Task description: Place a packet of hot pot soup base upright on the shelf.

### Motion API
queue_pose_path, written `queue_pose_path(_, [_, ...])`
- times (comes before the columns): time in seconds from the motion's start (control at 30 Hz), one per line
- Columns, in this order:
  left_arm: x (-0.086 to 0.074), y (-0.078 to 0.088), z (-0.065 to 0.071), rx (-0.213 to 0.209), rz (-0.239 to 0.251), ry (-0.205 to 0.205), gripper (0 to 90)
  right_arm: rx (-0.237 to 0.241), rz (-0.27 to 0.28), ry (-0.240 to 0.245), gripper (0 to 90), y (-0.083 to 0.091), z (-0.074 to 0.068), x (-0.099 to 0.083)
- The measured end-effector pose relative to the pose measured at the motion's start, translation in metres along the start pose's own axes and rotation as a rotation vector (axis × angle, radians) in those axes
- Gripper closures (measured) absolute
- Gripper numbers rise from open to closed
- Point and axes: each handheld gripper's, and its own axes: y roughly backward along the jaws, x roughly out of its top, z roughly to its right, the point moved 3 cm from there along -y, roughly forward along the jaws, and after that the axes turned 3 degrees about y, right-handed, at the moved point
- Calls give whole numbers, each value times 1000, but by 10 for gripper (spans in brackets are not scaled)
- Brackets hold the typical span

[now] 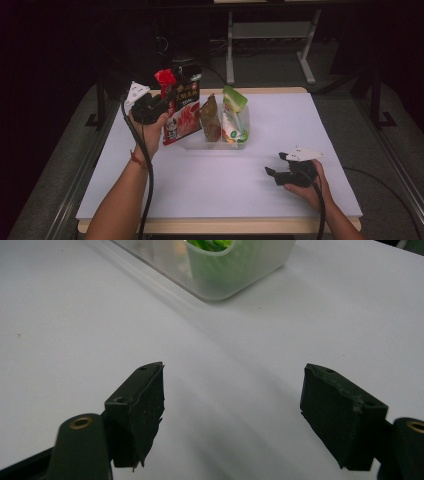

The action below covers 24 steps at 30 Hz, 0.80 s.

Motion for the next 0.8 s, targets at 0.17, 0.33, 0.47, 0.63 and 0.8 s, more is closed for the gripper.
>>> queue_pose_path(0.17, [-2,-16,3,23,7,23,810,13,-2,18,246,0,-2,0])
queue_pose_path(0.33, [-6,-31,10,69,3,28,810,22,-10,22,246,-1,-3,-1])
queue_pose_path(0.47, [-9,-47,13,115,-4,22,810,45,-4,15,246,-1,-3,-1])
queue_pose_path(0.63, [-13,-56,14,137,3,32,809,59,-5,18,247,-2,-5,-1])
queue_pose_path(0.8, [-17,-59,14,145,36,53,809,54,-8,31,248,-3,-6,-1])
